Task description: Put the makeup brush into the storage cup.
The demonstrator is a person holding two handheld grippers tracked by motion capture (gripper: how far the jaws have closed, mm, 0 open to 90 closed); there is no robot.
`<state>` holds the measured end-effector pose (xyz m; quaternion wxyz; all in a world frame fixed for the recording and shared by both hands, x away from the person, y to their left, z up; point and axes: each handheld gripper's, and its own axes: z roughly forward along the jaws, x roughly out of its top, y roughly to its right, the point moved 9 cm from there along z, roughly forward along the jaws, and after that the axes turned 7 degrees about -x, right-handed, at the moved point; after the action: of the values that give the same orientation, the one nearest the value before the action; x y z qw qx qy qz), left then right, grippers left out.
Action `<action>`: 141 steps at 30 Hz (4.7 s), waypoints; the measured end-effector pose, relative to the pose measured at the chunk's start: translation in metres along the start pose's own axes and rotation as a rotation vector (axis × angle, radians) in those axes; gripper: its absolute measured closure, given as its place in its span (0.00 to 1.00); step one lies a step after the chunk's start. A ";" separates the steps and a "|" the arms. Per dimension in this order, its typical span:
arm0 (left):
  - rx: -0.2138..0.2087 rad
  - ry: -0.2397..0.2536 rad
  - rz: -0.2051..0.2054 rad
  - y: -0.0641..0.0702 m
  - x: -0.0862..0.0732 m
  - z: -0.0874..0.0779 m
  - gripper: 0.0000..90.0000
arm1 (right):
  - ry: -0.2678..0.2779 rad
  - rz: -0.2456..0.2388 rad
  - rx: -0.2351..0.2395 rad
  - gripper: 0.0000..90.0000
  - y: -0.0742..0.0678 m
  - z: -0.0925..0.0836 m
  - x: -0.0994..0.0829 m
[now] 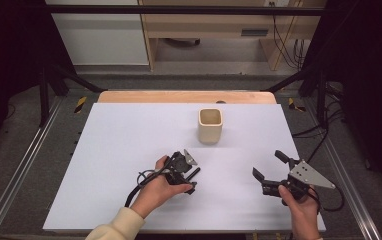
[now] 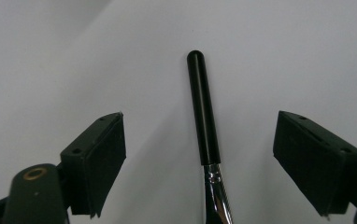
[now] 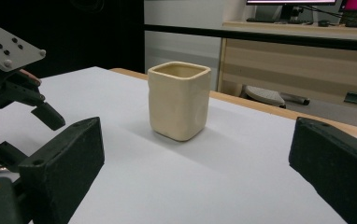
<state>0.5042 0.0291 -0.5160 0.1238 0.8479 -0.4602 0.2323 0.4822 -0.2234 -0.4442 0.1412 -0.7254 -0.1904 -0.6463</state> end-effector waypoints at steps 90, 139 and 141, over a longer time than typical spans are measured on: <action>-0.096 -0.137 -0.055 0.001 -0.021 0.007 0.76 | -0.005 -0.001 0.005 0.04 -0.001 0.001 -0.001; -0.076 -0.091 0.032 -0.008 -0.004 -0.017 0.87 | -0.018 -0.020 0.009 0.04 -0.004 0.003 -0.003; -0.073 -0.089 0.034 -0.009 -0.002 -0.020 0.87 | -0.024 -0.030 0.008 0.04 -0.007 0.003 -0.004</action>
<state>0.5057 0.0438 -0.4995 0.1302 0.8443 -0.4878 0.1795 0.4817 -0.2162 -0.4486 0.1319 -0.7296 -0.2055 -0.6388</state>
